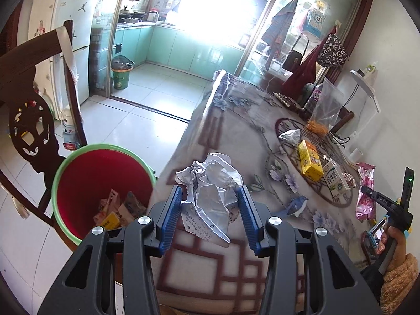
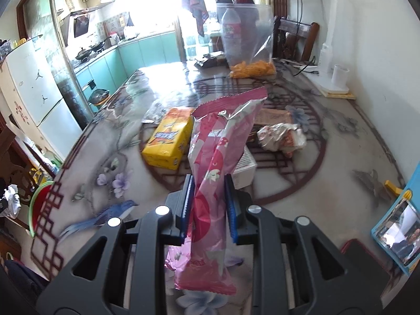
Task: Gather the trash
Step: 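Carry the white paper and pink snack bag over the red bucket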
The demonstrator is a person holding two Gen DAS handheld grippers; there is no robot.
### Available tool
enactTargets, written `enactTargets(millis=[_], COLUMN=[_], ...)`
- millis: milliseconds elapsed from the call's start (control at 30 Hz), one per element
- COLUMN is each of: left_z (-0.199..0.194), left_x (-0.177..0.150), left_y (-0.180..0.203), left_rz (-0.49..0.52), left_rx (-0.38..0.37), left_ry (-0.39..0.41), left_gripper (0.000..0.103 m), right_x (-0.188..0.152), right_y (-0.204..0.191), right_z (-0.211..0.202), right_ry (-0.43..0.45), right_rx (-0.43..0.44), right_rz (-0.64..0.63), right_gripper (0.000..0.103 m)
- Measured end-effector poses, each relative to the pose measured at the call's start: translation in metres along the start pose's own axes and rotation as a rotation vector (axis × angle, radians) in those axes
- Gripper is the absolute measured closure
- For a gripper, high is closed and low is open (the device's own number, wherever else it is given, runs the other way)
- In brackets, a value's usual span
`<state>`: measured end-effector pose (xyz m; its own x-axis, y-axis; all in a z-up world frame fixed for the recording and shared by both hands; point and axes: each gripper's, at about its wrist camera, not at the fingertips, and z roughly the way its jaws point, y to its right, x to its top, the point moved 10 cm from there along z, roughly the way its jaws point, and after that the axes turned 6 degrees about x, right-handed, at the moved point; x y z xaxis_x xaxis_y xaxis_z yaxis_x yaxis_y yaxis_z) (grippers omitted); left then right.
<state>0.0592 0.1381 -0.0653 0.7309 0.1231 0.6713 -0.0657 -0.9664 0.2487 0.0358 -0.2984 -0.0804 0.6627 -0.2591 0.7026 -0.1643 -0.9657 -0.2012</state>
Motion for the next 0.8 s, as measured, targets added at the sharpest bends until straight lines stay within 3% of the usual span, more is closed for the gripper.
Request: enactTargets(millis=[233,800], left_z=[0.0,0.041], left_x=[0.004,0.009], left_y=[-0.023,-0.031], left_rz=[-0.069,-0.146], left_rx=[-0.031,-0.066], left_ry=[0.014,0.017], left_gripper=[0.061,0.06], right_x=[-0.005,-0.005], right_y=[-0.051,-0.175], right_z=[0.0,0.008], right_ry=[-0.021,-0.049], right_rx=[0.045,0.144], right_rz=[-0.056,-0.259], right_gripper=[0.079,0.079])
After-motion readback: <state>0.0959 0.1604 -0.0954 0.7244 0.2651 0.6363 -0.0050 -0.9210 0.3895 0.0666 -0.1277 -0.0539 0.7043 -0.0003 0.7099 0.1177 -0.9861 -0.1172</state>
